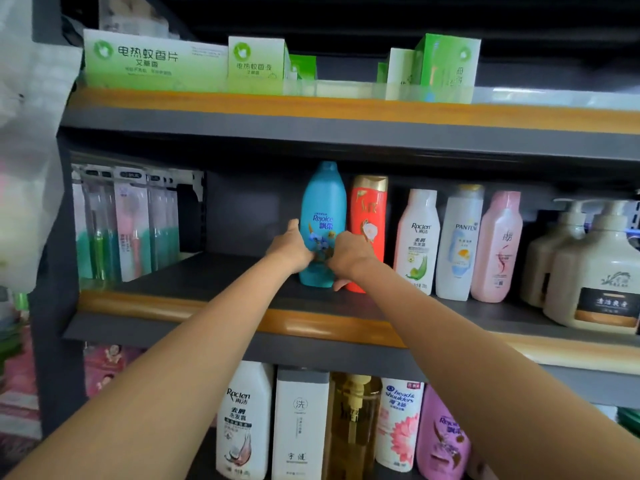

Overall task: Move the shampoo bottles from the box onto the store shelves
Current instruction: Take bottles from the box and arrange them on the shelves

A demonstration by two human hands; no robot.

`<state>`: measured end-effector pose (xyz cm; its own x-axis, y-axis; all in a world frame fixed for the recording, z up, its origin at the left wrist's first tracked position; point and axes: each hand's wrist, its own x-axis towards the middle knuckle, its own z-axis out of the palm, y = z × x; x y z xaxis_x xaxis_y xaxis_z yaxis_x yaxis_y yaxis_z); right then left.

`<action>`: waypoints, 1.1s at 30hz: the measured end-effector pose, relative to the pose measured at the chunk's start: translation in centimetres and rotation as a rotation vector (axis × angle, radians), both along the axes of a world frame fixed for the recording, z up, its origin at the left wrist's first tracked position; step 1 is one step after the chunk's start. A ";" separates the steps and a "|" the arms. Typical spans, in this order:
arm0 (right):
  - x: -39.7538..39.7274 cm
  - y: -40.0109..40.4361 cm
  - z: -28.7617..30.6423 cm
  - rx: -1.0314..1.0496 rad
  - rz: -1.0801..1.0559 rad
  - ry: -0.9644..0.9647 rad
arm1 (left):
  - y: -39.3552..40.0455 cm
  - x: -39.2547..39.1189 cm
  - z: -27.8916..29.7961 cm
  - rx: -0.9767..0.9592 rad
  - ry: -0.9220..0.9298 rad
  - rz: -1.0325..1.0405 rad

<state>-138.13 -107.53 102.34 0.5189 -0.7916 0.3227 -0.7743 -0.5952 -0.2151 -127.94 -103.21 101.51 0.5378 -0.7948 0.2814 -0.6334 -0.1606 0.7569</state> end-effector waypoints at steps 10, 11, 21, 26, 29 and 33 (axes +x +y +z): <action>-7.8 12.1 -7.6 0.124 0.651 -0.810 | 15.1 -5.4 -10.8 -0.745 -0.463 -0.147; -8.2 13.2 -10.7 0.159 0.649 -0.799 | 16.2 -5.9 -14.0 -0.682 -0.449 -0.184; -9.5 21.6 -47.4 0.770 0.393 0.175 | 27.4 -4.7 -48.7 0.493 -0.102 -0.259; -9.6 25.9 -60.7 1.033 0.255 0.526 | 34.3 -2.8 -59.9 0.786 0.004 -0.193; -9.3 27.7 -67.0 1.158 0.140 0.593 | 37.0 -1.6 -63.9 0.920 0.014 -0.173; -7.8 28.5 -73.3 1.262 -0.045 0.444 | 38.3 -0.6 -68.1 1.066 0.071 -0.185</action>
<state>-145.97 -79.03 29.01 0.3546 -0.4404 -0.8248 -0.9348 -0.1495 -0.3221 -128.49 -64.96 33.37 0.3725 -0.6819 -0.6295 -0.6752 -0.6645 0.3202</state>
